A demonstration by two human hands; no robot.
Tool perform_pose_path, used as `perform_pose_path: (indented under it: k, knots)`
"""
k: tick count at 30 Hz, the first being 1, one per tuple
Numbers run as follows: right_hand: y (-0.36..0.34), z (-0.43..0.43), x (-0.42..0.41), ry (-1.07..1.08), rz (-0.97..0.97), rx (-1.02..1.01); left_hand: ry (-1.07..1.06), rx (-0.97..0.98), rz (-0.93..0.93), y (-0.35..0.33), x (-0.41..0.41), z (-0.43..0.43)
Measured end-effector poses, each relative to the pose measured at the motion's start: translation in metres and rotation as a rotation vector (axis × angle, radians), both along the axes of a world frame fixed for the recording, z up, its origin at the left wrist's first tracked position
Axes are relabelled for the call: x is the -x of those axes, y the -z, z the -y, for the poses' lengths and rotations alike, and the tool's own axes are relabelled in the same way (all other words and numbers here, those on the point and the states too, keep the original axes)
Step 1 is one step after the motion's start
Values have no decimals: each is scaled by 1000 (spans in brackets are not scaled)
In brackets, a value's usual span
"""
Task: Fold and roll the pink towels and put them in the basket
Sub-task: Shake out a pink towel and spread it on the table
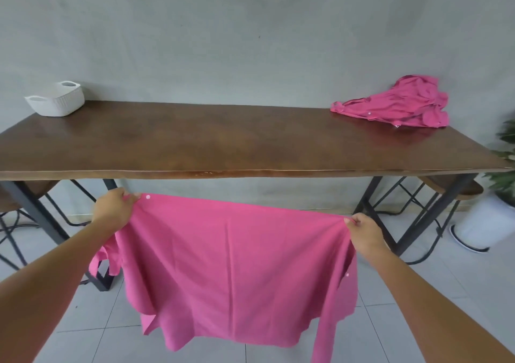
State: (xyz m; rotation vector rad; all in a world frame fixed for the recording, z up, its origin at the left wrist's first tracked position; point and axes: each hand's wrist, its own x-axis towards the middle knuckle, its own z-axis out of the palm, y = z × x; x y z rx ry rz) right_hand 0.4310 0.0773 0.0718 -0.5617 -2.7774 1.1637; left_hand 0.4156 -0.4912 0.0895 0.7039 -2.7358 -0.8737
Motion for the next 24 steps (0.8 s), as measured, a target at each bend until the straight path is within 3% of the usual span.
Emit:
perform_pose_path:
  k: [12, 24]
  knots:
    - [9, 79, 80, 235, -86, 123, 62, -25, -14, 22, 74, 62]
    - [12, 92, 192, 56, -155, -8, 24, -7, -124, 36, 152, 92]
